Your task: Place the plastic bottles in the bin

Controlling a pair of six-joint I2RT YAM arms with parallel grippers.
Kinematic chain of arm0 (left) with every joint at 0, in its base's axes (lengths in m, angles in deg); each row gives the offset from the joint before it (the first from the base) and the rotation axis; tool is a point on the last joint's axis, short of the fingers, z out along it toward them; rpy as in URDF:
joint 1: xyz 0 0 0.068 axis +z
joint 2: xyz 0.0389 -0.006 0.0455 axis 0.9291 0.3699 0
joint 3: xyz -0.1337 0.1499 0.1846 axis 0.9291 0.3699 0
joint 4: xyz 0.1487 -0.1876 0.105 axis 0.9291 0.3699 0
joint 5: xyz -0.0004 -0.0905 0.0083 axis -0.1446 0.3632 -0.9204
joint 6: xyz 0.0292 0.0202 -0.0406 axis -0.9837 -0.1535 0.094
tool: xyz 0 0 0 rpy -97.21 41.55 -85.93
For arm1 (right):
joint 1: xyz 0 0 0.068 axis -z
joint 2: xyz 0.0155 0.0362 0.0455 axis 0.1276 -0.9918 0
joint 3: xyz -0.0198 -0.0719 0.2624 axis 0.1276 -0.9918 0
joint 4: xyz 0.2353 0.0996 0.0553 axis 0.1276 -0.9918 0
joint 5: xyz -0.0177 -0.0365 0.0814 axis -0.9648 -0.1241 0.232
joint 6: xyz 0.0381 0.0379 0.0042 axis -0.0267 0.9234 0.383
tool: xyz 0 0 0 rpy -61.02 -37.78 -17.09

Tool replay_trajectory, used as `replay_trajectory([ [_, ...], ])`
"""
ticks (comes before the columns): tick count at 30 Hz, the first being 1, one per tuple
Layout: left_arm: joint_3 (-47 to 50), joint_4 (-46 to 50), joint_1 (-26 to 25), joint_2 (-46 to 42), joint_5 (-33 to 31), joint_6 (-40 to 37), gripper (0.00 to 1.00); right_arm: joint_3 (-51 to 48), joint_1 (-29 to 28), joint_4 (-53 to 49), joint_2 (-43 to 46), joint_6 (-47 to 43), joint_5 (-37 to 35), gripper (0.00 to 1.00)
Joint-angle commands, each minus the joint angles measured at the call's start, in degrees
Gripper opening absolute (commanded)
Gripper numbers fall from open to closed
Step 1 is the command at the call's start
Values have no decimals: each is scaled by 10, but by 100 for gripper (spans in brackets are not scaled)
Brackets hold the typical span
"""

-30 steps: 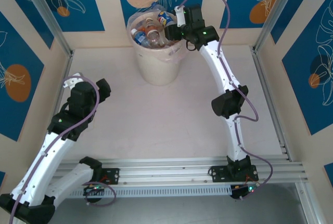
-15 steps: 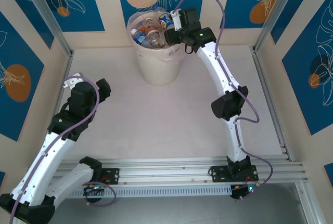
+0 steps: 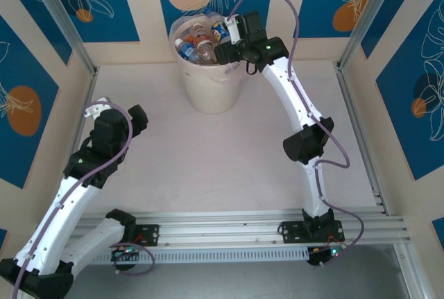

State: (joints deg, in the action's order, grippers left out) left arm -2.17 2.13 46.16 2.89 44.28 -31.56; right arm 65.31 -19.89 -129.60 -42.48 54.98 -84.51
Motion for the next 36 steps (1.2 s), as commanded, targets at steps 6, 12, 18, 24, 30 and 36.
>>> replay_trajectory([
  [6, -5, -13, 6, -5, -4, 5, 99, 20, 3, 19, 29, 33, 32, 87],
  [12, -3, -12, 6, -4, -3, 7, 99, 27, 8, 47, 17, 52, 42, 78],
  [18, -5, -9, 6, -5, -5, 5, 100, 46, 14, 48, -4, 71, 60, 68],
  [24, -4, -9, 6, -5, -4, 5, 100, 46, 19, 35, -11, 75, 69, 65],
  [30, -2, -10, 6, -4, -2, 7, 100, 45, 24, 21, -14, 81, 88, 61],
  [36, -2, -10, 6, -3, -1, 8, 99, 45, 25, 7, -20, 92, 118, 56],
])
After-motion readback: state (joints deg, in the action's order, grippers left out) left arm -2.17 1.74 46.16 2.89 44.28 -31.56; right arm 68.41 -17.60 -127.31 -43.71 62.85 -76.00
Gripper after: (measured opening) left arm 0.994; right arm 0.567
